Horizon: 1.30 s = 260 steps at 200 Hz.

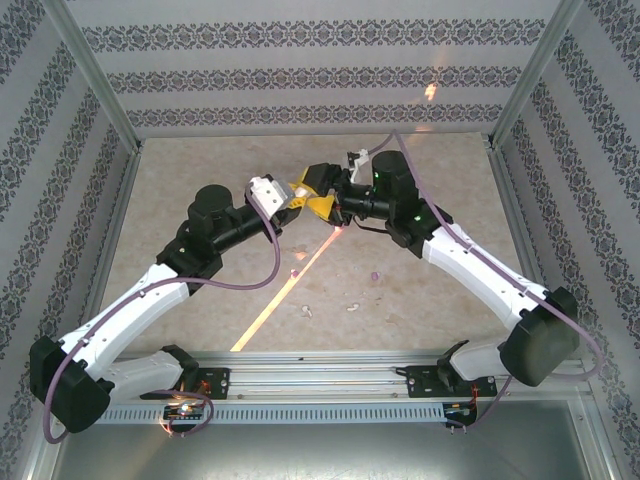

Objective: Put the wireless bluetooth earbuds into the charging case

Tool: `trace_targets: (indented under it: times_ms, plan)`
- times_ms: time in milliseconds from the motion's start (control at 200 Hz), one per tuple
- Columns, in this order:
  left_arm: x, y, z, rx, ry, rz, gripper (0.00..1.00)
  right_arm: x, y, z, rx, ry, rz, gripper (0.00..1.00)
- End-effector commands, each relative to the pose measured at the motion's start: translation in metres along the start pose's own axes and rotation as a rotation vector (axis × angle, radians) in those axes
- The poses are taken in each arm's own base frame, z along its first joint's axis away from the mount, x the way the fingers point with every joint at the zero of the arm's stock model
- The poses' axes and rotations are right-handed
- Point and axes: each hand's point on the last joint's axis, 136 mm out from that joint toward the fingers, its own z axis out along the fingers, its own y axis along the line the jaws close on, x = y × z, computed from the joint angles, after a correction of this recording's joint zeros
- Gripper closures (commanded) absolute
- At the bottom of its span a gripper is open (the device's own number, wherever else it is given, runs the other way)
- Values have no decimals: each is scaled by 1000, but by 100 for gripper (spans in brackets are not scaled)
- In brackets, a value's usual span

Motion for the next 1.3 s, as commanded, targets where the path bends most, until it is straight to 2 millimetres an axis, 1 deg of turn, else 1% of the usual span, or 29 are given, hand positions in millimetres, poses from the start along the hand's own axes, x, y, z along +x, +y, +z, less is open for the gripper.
trace_targets:
  times_ms: [0, 165, 245, 375, 390, 490, 589, 659, 754, 884, 1019, 1179, 1294]
  plan:
    - [-2, -5, -1, -2, 9, 72, 94, -8, 15, 1, -49, -5, 29, 25]
    - [2, -8, 3, 0, 22, 71, 92, -8, 22, 7, -94, 15, 46, 29]
    - [4, -10, 4, 5, 28, 66, 90, -7, 24, 8, -104, 21, 49, 33]
    - [9, -12, 8, 9, 44, 73, 90, -5, 26, 7, -115, 25, 52, 48]
    - [10, -12, 8, 9, 48, 74, 90, -5, 26, 7, -116, 25, 52, 51]
    - [15, -14, 10, 13, 68, 84, 88, -5, 28, 6, -120, 25, 49, 61]
    - [18, -19, 11, 24, 76, 98, 81, -5, 29, 6, -125, 27, 45, 69]
    - [20, -23, 9, 33, 76, 115, 74, -6, 29, 7, -128, 28, 44, 74]
    - [22, -25, 7, 34, 78, 135, 64, -7, 29, 7, -133, 28, 45, 78]
    - [23, -25, 3, 23, 83, 156, 55, -7, 31, 9, -145, 32, 50, 83]
    - [27, -25, 3, 19, 103, 160, 50, -9, 31, 12, -154, 39, 58, 88]
    - [30, -22, 4, 8, 116, 151, 47, -11, 28, 15, -154, 40, 71, 94]
    - [31, -19, 6, -6, 132, 132, 45, -13, 24, 17, -149, 39, 77, 96]
